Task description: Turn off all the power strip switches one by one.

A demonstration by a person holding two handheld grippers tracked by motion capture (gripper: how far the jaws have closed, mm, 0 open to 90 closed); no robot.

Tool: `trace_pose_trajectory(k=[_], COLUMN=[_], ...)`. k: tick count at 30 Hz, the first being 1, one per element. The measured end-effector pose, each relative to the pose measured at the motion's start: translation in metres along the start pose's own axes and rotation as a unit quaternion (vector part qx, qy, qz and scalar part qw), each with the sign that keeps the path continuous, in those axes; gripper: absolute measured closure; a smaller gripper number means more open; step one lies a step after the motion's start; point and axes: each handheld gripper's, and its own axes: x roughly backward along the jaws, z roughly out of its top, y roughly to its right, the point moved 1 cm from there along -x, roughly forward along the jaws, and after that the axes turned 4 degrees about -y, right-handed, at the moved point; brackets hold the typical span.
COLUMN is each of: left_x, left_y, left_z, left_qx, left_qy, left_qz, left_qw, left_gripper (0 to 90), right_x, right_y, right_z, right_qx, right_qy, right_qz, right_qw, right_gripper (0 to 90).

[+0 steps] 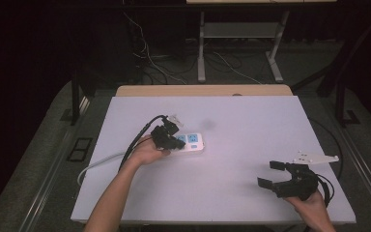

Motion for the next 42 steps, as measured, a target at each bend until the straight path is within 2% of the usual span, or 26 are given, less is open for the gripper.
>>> trace_pose_trajectory(k=[4,5,6,9,23,42], left_x=[0.001,0.004,0.005,0.007,0.035,0.034], left_y=[0.0,-0.001,-0.001,-0.001,0.001,0.012], left_z=[-0.001,0.0,0.0,-0.001,0.012,0.039], left_qx=[0.001,0.003,0.0,-0.004,-0.012,-0.041], left_qy=[0.0,0.01,0.002,-0.003,0.02,0.017], left_qz=[-0.007,-0.012,-0.004,-0.002,0.006,0.005], left_qw=[1.0,0.9999,1.0,1.0,0.9997,0.999], left_gripper=[89.6,89.6,89.5,89.5,89.5,89.4], right_x=[0.0,0.0,0.001,0.001,0.001,0.001], right_y=[0.0,0.0,0.0,0.0,0.001,0.001], right_z=[0.0,0.0,0.0,0.0,0.0,0.0], right_qx=[-0.001,-0.001,-0.001,-0.002,-0.002,-0.002], right_qy=[0.001,0.001,0.001,0.002,0.003,0.004], right_qz=[0.0,-0.001,-0.001,-0.001,-0.001,-0.001], right_qw=[1.0,1.0,1.0,1.0,1.0,1.0], right_gripper=[7.9,7.9,8.0,7.9,8.0,8.0])
